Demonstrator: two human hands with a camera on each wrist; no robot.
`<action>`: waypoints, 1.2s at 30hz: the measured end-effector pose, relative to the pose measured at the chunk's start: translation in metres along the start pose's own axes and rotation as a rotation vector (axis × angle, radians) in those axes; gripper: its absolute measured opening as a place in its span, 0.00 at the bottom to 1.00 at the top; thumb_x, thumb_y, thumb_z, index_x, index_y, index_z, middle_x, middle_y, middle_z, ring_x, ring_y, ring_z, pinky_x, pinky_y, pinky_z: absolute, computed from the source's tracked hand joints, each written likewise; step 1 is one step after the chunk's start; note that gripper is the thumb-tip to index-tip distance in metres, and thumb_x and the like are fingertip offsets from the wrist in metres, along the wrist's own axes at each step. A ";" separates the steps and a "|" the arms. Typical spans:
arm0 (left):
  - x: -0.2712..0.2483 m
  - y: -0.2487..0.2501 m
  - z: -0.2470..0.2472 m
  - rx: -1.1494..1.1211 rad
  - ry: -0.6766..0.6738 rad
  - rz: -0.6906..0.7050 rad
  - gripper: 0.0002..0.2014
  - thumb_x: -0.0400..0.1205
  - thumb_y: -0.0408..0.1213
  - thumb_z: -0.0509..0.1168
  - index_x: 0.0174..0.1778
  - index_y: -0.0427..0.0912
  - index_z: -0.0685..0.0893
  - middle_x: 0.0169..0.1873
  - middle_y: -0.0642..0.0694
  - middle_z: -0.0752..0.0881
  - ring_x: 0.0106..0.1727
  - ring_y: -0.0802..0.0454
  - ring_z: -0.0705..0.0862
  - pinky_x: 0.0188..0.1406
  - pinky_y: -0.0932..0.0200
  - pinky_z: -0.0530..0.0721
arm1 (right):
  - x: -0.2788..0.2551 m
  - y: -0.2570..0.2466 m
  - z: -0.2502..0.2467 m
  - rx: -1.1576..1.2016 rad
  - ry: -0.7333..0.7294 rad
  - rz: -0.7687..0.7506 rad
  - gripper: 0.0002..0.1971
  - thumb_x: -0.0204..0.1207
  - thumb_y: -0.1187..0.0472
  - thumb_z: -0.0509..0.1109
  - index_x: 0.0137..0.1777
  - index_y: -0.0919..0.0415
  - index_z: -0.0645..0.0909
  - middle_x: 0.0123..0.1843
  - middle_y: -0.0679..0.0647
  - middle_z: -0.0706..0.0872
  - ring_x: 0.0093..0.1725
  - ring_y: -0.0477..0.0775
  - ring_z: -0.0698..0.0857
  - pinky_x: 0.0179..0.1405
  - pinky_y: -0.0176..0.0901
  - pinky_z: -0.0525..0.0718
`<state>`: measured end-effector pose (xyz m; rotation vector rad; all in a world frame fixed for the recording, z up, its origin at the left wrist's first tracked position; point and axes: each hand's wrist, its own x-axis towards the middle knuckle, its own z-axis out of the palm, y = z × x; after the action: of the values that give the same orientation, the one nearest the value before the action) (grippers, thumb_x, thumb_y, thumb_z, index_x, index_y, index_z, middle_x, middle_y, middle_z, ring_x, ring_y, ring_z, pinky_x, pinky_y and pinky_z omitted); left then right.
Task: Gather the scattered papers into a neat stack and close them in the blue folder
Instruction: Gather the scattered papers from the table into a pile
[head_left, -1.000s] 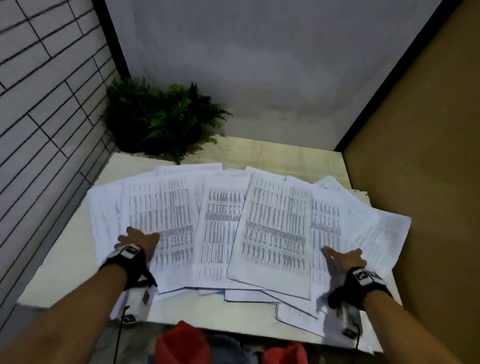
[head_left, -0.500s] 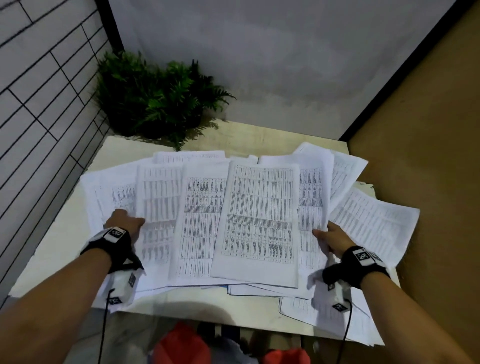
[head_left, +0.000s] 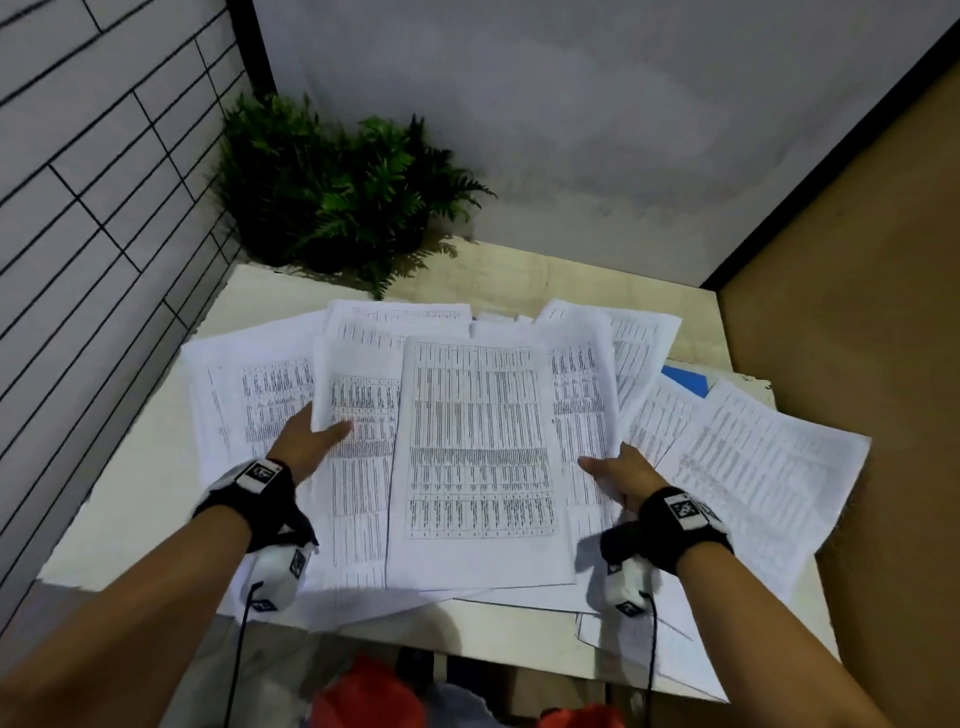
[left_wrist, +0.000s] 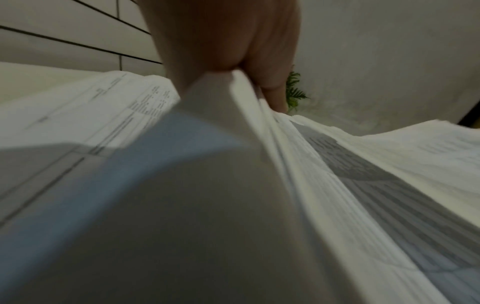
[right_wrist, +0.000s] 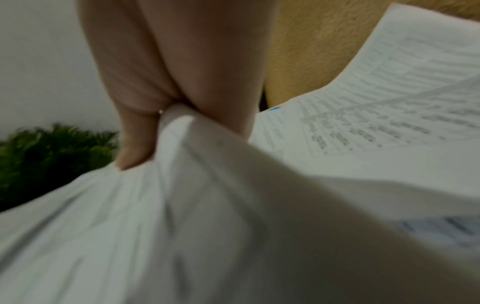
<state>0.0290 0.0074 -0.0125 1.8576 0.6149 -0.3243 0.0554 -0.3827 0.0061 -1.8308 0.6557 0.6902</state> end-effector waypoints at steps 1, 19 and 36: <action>-0.001 0.000 -0.003 -0.030 0.010 -0.012 0.24 0.78 0.41 0.66 0.68 0.36 0.73 0.58 0.36 0.81 0.54 0.44 0.77 0.54 0.51 0.72 | -0.002 -0.001 -0.004 0.027 -0.015 0.026 0.25 0.72 0.64 0.74 0.65 0.71 0.69 0.51 0.65 0.84 0.43 0.49 0.86 0.37 0.40 0.84; -0.010 -0.004 0.008 -0.415 -0.104 -0.275 0.30 0.79 0.49 0.62 0.75 0.42 0.66 0.77 0.46 0.66 0.80 0.45 0.60 0.76 0.51 0.57 | -0.009 -0.009 0.008 0.239 -0.107 0.040 0.17 0.77 0.68 0.67 0.66 0.66 0.73 0.61 0.52 0.80 0.63 0.50 0.75 0.66 0.44 0.68; -0.001 -0.017 0.024 -0.407 -0.179 -0.255 0.20 0.79 0.31 0.65 0.66 0.28 0.75 0.56 0.34 0.83 0.58 0.36 0.83 0.60 0.40 0.79 | -0.011 -0.033 0.047 -0.213 0.198 -0.053 0.58 0.53 0.37 0.81 0.78 0.66 0.61 0.77 0.63 0.72 0.73 0.63 0.74 0.72 0.52 0.74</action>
<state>0.0208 -0.0109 -0.0342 1.3477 0.7344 -0.4879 0.0642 -0.3267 0.0201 -2.1252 0.6804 0.5652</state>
